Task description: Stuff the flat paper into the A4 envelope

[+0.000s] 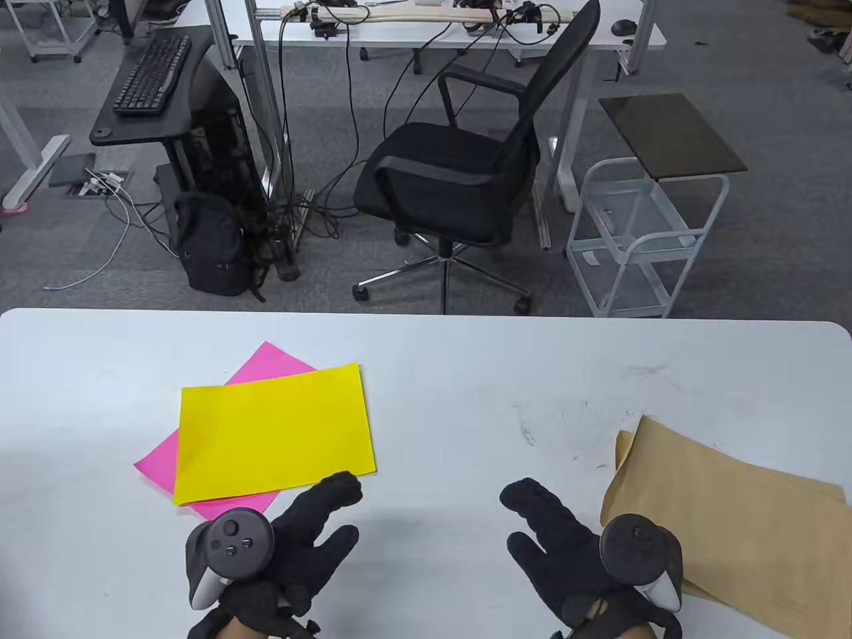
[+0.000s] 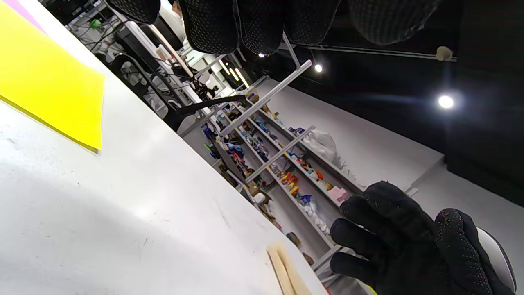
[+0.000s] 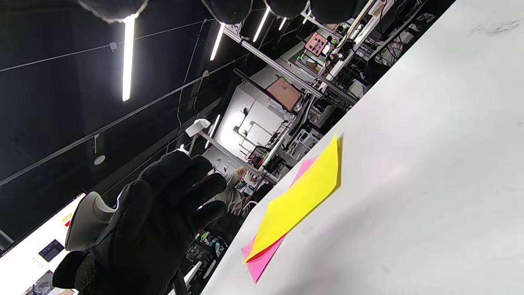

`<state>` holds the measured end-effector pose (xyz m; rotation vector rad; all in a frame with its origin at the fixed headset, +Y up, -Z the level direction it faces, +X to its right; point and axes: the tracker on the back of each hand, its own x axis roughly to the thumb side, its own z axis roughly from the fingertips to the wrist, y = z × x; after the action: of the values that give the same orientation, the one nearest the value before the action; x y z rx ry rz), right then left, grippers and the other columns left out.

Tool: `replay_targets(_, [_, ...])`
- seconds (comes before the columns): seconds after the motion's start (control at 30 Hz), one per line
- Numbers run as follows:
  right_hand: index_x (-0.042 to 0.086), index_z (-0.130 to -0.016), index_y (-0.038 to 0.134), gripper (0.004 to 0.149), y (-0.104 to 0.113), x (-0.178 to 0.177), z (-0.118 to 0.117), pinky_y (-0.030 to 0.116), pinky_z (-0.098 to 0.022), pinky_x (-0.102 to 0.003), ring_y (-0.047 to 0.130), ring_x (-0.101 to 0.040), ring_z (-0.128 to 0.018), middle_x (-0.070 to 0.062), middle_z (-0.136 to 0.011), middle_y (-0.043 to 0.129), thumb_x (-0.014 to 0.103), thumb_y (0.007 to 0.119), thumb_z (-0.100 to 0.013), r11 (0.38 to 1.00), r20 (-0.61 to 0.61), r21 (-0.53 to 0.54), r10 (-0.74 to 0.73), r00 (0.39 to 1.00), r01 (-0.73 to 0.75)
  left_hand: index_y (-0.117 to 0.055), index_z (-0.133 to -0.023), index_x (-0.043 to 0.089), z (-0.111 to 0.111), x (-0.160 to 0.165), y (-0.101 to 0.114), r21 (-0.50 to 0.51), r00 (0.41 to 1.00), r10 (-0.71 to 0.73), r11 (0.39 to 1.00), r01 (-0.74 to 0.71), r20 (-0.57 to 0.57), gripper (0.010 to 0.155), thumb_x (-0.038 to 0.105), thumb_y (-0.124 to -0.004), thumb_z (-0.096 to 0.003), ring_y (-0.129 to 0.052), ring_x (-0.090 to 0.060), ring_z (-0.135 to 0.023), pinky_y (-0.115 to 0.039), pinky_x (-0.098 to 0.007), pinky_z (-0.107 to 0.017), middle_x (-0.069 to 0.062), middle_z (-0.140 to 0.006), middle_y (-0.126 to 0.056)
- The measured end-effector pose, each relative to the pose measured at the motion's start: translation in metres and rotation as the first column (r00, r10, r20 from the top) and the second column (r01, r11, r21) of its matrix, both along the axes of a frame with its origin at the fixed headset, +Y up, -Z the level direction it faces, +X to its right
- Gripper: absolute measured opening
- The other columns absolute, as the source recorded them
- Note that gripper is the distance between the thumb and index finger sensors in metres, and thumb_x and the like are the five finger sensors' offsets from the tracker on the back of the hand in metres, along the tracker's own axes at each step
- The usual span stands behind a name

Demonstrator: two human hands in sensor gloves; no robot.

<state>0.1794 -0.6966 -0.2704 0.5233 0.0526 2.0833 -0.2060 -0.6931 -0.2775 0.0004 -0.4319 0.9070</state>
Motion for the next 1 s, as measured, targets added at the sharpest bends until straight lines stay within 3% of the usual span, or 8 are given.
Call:
replay_targets(0.3, [0.030, -0.110, 0.049, 0.070, 0.007, 0.012, -0.001, 0.049, -0.067, -0.069, 0.055, -0.042, -0.100, -0.007, -0.112, 0.040, 0.066, 0.062, -0.051, 0.999, 0.038, 0.032, -0.031, 0.999, 0.030, -0.062, -0.107, 0.033, 0.001, -0.003, 0.002, 0.013, 1.000, 0.006, 1.000, -0.006, -0.029, 0.067, 0.057, -0.071, -0.0447, -0.073, -0.030, -0.109, -0.058, -0.062, -0.082, 0.005, -0.116, -0.063])
replay_targets(0.6, [0.029, -0.110, 0.050, 0.069, 0.007, 0.045, -0.006, 0.046, -0.068, -0.069, 0.048, -0.043, -0.102, -0.008, -0.112, 0.039, 0.062, 0.068, -0.052, 0.998, 0.258, 0.042, 0.043, 0.965, -0.055, -0.062, -0.107, 0.033, 0.000, -0.005, 0.004, 0.011, 0.999, 0.006, 1.000, -0.006, -0.034, 0.067, 0.056, -0.071, -0.0450, -0.073, -0.031, -0.109, -0.058, -0.063, -0.082, 0.005, -0.116, -0.063])
replay_targets(0.8, [0.028, -0.110, 0.050, 0.071, -0.012, 0.066, -0.016, 0.043, -0.068, -0.069, 0.045, -0.044, -0.102, -0.008, -0.112, 0.038, 0.058, 0.076, -0.052, 0.967, 0.472, -0.087, 0.251, 0.845, -0.239, -0.061, -0.107, 0.032, 0.000, -0.005, 0.003, 0.009, 1.000, 0.010, 1.000, -0.010, -0.021, 0.067, 0.056, -0.071, -0.0452, -0.073, -0.031, -0.109, -0.058, -0.063, -0.081, 0.005, -0.116, -0.063])
replay_targets(1.0, [0.026, -0.112, 0.039, 0.082, -0.043, 0.068, -0.027, 0.041, -0.068, -0.069, 0.041, -0.046, -0.101, -0.010, -0.111, 0.032, 0.056, 0.083, -0.050, 0.894, 0.520, -0.295, 0.447, 0.728, -0.338, -0.061, -0.108, 0.032, -0.002, -0.006, 0.000, -0.010, 1.000, 0.002, 1.000, -0.002, -0.022, 0.068, 0.056, -0.071, -0.0452, -0.073, -0.031, -0.109, -0.058, -0.063, -0.081, 0.004, -0.116, -0.063])
